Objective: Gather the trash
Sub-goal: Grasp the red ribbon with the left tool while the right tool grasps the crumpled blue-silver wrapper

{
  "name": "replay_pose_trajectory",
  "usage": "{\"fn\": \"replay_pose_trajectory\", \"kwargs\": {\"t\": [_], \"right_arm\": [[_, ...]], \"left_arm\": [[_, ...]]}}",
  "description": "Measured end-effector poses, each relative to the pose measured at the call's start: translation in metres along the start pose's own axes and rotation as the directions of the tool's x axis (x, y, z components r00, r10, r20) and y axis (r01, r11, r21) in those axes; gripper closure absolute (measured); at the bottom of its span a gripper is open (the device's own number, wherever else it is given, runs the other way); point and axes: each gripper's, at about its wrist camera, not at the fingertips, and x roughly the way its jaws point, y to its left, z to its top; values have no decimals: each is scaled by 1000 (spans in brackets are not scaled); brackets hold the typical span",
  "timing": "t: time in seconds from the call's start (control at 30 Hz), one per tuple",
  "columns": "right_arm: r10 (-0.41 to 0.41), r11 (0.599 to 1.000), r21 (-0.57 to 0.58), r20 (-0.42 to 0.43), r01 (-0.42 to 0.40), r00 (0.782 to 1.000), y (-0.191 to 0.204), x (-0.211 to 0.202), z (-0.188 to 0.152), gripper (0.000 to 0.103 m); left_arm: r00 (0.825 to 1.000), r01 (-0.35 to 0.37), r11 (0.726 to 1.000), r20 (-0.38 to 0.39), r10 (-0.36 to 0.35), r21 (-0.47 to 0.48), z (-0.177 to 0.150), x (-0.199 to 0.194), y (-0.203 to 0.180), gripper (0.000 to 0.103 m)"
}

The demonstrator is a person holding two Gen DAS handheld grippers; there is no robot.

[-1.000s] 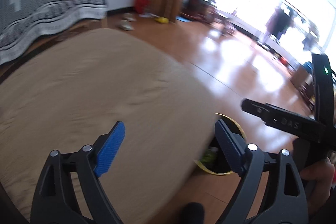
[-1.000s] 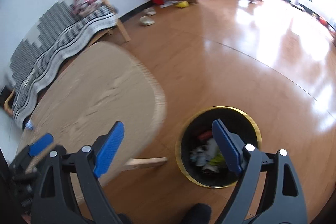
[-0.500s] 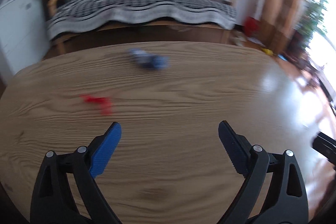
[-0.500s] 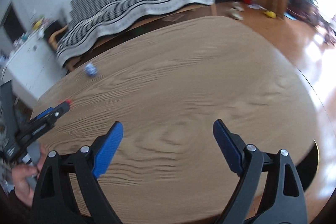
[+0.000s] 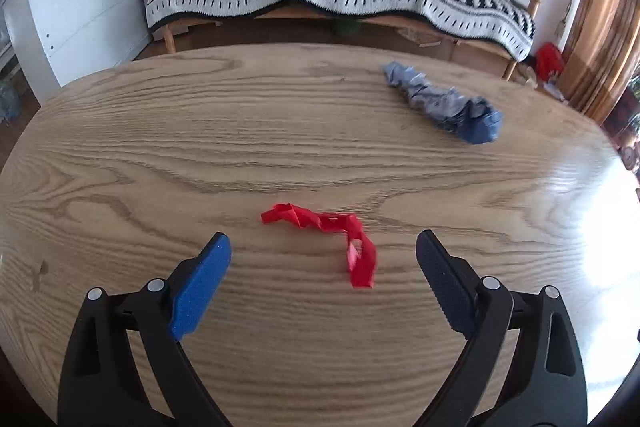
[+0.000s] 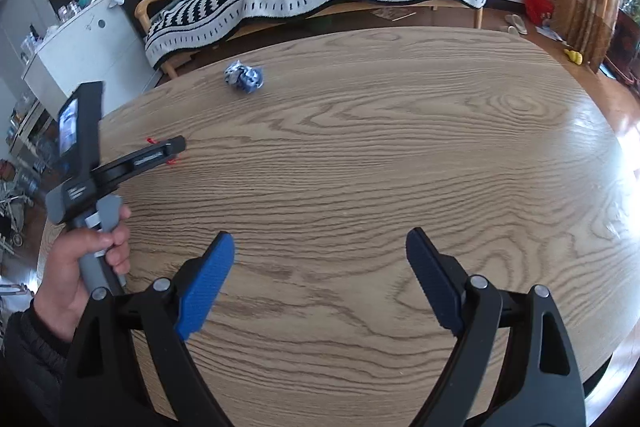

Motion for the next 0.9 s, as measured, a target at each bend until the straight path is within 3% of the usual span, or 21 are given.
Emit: {"fn": "replay_pose_trajectory", "kwargs": {"t": [0.1,0.2,0.27,0.3,0.47,0.63,0.9], "right_arm": [[4,1000,-7,-1,-4,1000,4,8,4,18],[16,1000,-18,-9,-16,1000,11,17,11,18],[31,999,-33,-12,-31,999,18,22,16,18],[38,999,-38,-14,-39,999,21,26,20,18],[63,993,-94,-14,-64,998,47,51,51,18],[73,987,-142,-1,-73,997,78,97,108,18],[14,985,-171,-27,-18,1000,108,185,179,18]], "left_arm": [[1000,-23,1000,7,23,10,3,7,1,14],[999,-50,998,23,49,41,2,5,-3,38],[999,-48,997,26,47,54,2,1,-5,80],[999,-44,997,22,43,62,2,0,-5,89],[1000,18,1000,-5,-18,23,4,-8,10,94],[999,44,999,-2,-44,-15,7,-28,26,94],[997,72,995,7,-72,-72,11,-45,40,94]]}}
